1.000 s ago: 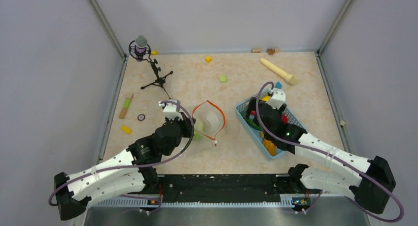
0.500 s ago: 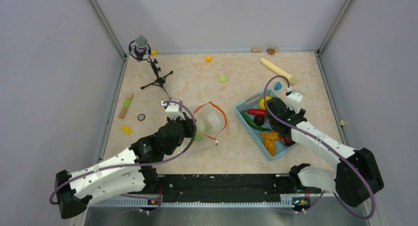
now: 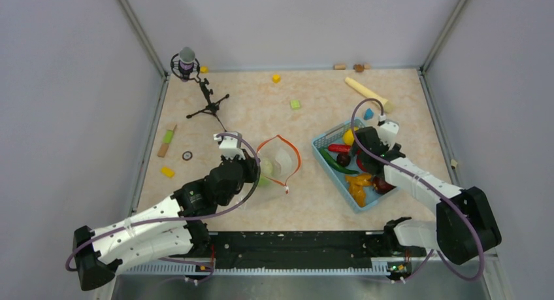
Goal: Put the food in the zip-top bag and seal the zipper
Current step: Pick up the fake vegetable from the bin, then place the fake vegetable in the zipper food storage bag.
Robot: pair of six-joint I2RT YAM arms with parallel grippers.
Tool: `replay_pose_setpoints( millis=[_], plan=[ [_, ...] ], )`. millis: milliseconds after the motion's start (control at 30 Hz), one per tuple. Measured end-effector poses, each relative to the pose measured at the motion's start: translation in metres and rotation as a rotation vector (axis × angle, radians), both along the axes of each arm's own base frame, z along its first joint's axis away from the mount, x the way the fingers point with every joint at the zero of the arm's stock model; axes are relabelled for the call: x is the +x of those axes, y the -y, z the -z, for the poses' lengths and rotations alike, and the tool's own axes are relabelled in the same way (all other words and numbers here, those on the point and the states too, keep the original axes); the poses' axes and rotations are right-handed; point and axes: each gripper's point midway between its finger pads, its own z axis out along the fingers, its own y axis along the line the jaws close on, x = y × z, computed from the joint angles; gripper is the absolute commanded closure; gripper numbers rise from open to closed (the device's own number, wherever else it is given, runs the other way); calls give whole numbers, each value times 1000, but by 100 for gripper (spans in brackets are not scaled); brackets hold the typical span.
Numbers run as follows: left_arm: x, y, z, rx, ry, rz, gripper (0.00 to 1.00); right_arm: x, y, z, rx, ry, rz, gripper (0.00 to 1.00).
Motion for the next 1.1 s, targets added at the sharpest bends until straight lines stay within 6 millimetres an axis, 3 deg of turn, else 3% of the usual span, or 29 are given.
replay_pose_setpoints(
  millis=[233, 400, 600, 767, 867, 1100],
  plan=[
    [0, 0, 0, 0, -1, 2, 100, -5, -5, 13, 31, -37, -29, 21],
    [0, 2, 3, 8, -7, 4, 100, -5, -6, 14, 45, -34, -21, 35],
    [-1, 4, 5, 16, -13, 22, 100, -9, -6, 6, 65, -6, -27, 43],
    [-3, 7, 5, 17, -15, 41, 100, -12, -13, -25, 136, 110, -81, 46],
    [-3, 8, 4, 15, -17, 48, 100, -13, -28, -50, 220, 219, -174, 47],
    [-4, 10, 4, 9, -18, 59, 100, -21, -95, -102, 452, 412, -541, 50]
  ],
)
